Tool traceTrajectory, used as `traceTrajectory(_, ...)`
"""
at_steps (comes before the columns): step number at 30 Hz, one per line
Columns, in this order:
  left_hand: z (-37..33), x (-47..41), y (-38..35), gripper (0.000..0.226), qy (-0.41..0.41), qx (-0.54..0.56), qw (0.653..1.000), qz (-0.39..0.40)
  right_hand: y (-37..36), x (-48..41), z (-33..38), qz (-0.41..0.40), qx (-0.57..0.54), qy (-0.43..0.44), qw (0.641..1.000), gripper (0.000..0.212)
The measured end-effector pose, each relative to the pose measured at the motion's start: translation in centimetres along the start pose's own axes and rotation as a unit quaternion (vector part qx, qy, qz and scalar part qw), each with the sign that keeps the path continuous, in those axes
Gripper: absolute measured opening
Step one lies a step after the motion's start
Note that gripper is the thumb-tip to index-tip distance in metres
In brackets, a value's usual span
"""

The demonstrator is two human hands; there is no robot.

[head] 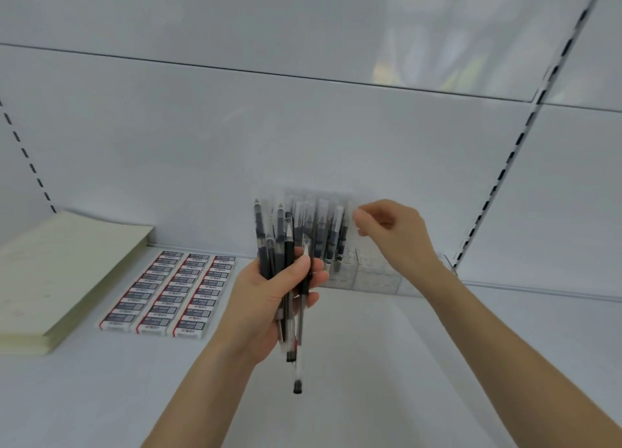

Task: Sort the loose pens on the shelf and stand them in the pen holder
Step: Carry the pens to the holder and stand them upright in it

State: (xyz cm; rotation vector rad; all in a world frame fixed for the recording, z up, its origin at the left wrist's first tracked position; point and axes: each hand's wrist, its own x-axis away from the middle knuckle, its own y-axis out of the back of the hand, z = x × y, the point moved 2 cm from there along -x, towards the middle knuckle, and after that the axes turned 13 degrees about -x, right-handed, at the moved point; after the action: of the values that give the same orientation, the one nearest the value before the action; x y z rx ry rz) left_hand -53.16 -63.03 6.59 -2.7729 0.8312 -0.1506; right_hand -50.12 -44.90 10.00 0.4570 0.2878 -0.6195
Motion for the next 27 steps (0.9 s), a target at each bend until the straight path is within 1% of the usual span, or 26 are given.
traceTrajectory(1,0.1,0.1,-0.2,0.012,-0.003,-0.008,1.000,0.008,0.0,0.8,0.8,0.015,-0.031,-0.010,0.999,0.016)
traceTrajectory(3,0.3,0.1,-0.7,0.015,-0.010,-0.023,0.999,0.022,-0.4,2.5,2.0,0.085,-0.077,-0.044,0.992,0.022)
traceTrajectory(5,0.6,0.0,-1.3,0.017,-0.017,-0.040,0.998,0.034,-0.6,3.6,2.7,0.143,-0.110,-0.061,0.982,0.016)
traceTrajectory(7,0.8,-0.1,-1.9,0.017,-0.020,-0.052,0.997,0.045,-0.2,4.0,2.6,0.150,-0.133,-0.060,0.978,0.011)
traceTrajectory(9,0.9,-0.4,-2.5,0.017,-0.026,-0.061,0.997,0.050,0.8,3.8,2.1,0.116,-0.151,-0.064,0.980,0.009)
traceTrajectory(11,1.1,-0.8,-3.1,0.015,-0.028,-0.067,0.997,0.037,2.5,2.9,1.3,0.044,-0.208,-0.091,0.973,0.011)
traceTrajectory(13,1.3,-1.1,-3.3,0.012,-0.020,-0.068,0.997,0.013,4.8,1.8,0.5,-0.045,-0.277,-0.108,0.954,0.014)
traceTrajectory(14,1.4,-1.3,-3.3,0.010,-0.013,-0.066,0.998,0.007,6.0,1.2,0.1,-0.094,-0.273,-0.096,0.953,0.015)
traceTrajectory(16,1.5,-1.4,-3.4,0.009,0.002,-0.063,0.998,0.007,8.0,0.2,-1.0,-0.185,-0.217,-0.053,0.957,0.014)
traceTrajectory(18,1.6,-1.4,-3.4,0.014,0.013,-0.059,0.998,0.010,8.9,-0.5,-2.0,-0.233,-0.150,-0.014,0.961,0.010)
traceTrajectory(21,1.8,-1.4,-3.6,0.018,0.016,-0.058,0.998,0.020,8.6,-1.2,-2.6,-0.220,-0.071,0.017,0.973,0.006)
traceTrajectory(24,1.7,-1.3,-3.5,0.007,0.017,-0.059,0.998,0.028,8.0,-1.6,-2.5,-0.189,-0.022,0.050,0.980,0.004)
traceTrajectory(27,1.7,-1.2,-3.5,0.004,0.020,-0.062,0.997,0.032,8.0,-1.7,-1.9,-0.190,0.010,0.072,0.979,0.009)
